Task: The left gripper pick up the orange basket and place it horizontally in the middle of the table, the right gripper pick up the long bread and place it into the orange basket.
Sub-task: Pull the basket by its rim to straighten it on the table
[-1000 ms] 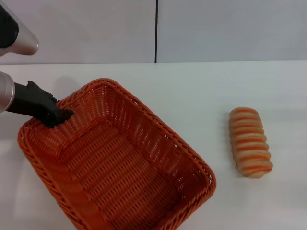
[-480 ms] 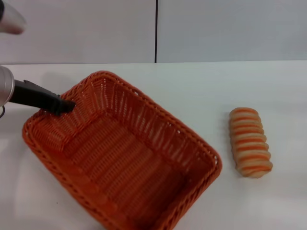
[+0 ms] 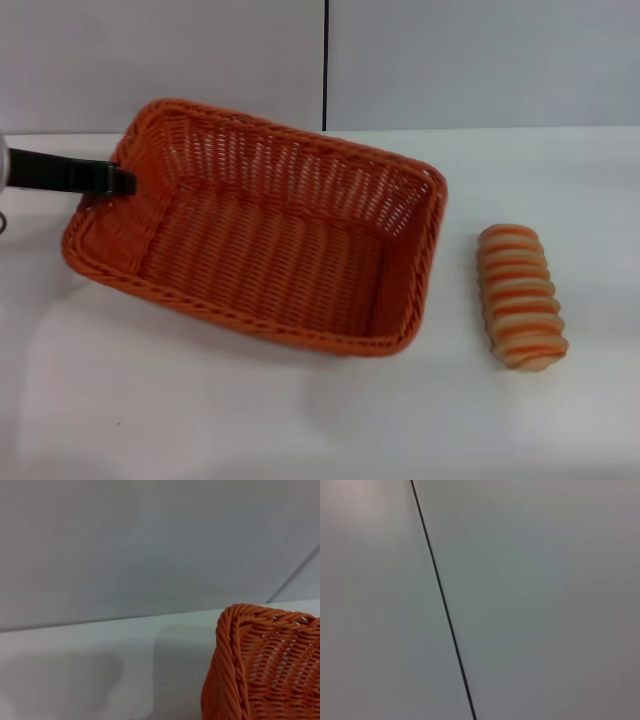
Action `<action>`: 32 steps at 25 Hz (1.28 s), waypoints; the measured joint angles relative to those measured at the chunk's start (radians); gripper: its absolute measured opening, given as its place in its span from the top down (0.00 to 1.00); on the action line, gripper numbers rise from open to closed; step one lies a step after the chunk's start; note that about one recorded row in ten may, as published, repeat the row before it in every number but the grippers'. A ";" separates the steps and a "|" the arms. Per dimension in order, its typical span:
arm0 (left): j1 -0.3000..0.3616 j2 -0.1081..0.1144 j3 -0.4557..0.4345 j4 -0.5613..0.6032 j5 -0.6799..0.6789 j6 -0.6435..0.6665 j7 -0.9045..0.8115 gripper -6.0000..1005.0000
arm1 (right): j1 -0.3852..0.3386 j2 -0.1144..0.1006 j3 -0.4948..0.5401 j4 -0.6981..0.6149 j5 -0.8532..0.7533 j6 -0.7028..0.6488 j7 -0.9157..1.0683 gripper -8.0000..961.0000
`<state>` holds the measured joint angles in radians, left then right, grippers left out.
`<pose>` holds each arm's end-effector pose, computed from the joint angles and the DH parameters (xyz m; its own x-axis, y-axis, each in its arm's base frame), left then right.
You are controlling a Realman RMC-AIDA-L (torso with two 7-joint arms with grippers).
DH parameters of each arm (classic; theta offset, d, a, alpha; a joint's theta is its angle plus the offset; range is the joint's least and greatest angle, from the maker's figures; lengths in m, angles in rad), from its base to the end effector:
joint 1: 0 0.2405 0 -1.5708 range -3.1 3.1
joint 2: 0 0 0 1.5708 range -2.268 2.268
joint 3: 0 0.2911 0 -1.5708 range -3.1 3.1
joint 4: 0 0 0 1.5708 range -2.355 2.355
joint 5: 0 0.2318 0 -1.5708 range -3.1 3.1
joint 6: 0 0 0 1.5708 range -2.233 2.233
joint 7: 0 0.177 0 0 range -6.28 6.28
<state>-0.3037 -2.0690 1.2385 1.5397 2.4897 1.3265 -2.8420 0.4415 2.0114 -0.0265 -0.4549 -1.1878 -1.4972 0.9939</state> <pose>-0.2743 0.3893 0.0230 0.4553 0.8187 0.3499 0.8338 -0.2543 -0.4900 0.3850 0.3679 0.1818 0.3867 0.4741 -0.7910 -0.8544 -0.1387 -0.5008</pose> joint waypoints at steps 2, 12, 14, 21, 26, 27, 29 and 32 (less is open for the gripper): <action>0.014 -0.001 -0.004 0.007 -0.002 -0.006 -0.018 0.82 | 0.019 -0.009 -0.028 -0.020 -0.006 0.038 0.000 0.31; 0.128 -0.004 0.000 0.020 -0.100 -0.024 -0.037 0.83 | 0.092 -0.034 -0.106 -0.045 -0.003 0.188 -0.011 0.32; 0.156 -0.003 0.013 0.027 -0.121 -0.026 -0.037 0.83 | 0.095 -0.034 -0.118 -0.049 -0.003 0.191 -0.011 0.32; 0.266 0.000 0.119 0.096 -0.152 -0.071 -0.032 0.83 | 0.096 -0.009 -0.130 -0.051 -0.002 0.185 -0.008 0.32; 0.282 0.002 0.137 0.098 -0.166 -0.064 -0.013 0.83 | 0.088 0.008 -0.129 -0.052 -0.001 0.192 -0.012 0.32; 0.284 0.003 0.137 0.097 -0.179 -0.061 0.001 0.83 | 0.084 0.012 -0.130 -0.054 -0.001 0.190 -0.012 0.32; 0.287 0.004 0.136 0.094 -0.199 -0.060 0.025 0.83 | 0.077 0.022 -0.130 -0.063 -0.001 0.186 -0.012 0.32; 0.287 0.004 0.131 0.086 -0.239 -0.055 0.059 0.83 | 0.066 0.031 -0.130 -0.071 0.000 0.185 -0.012 0.32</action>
<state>-0.0168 -2.0646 1.3690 1.6261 2.2505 1.2715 -2.7833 0.5075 2.0422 -0.1565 -0.5258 -1.1877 -1.3127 0.9818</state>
